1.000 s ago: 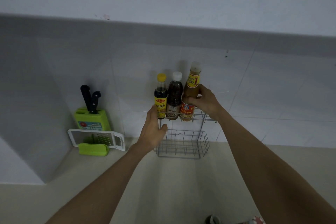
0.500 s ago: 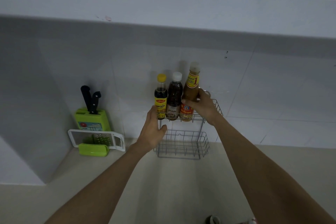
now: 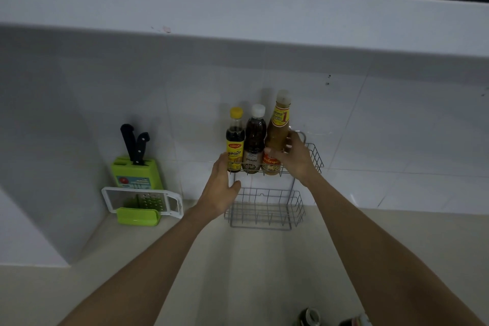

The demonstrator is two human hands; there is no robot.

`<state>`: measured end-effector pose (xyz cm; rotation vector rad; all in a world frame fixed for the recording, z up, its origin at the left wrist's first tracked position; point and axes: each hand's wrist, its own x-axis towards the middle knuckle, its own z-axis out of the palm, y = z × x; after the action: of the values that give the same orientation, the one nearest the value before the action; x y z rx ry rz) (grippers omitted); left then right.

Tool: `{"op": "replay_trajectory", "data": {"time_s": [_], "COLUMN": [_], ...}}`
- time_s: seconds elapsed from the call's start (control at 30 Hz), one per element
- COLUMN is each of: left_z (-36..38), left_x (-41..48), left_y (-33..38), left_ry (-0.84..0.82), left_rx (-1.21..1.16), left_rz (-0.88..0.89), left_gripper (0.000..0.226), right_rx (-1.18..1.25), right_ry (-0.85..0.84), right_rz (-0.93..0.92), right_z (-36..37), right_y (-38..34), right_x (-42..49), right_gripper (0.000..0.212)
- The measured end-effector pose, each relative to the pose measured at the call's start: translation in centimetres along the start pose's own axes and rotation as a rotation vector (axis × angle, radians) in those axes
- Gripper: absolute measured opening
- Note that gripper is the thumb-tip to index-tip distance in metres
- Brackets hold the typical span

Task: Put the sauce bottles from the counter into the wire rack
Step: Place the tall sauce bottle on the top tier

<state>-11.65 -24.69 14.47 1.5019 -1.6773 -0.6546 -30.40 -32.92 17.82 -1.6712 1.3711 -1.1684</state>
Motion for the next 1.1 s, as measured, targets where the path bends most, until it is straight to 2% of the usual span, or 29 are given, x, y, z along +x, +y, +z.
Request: {"op": "replay_trajectory", "data": {"time_s": [0.3,0.63,0.77,1.0,1.1], "left_z": [-0.3,-0.2,-0.5,-1.0,-1.4], "left_x": [0.1,0.0,-0.4,-2.2,-3.5], "left_y": [0.0,0.4,0.3,-0.8,-1.4], "left_ry": [-0.074,-0.101,-0.088,-0.092,-0.083], "left_rx": [0.002,0.023,0.023,0.021,-0.024], "left_rz": [-0.011,-0.029,-0.024,-0.089,-0.109], "left_gripper": [0.075,0.077,0.075,0.073,0.065], "right_rx": [-0.098,-0.093,-0.078,0.039,0.086], "right_ry": [-0.04,-0.033,0.041,0.245,0.321], "right_rz": [0.01,0.047,0.047,-0.062,-0.09], "right_z": [-0.1,0.2,0.8,2.2,3.2], "right_y": [-0.1,-0.1,0.0,-1.2,-1.7], "right_x": [0.3,-0.5,-1.3,-4.8,-7.2], "right_gripper": [0.052,0.069,0.078,0.062,0.061]}}
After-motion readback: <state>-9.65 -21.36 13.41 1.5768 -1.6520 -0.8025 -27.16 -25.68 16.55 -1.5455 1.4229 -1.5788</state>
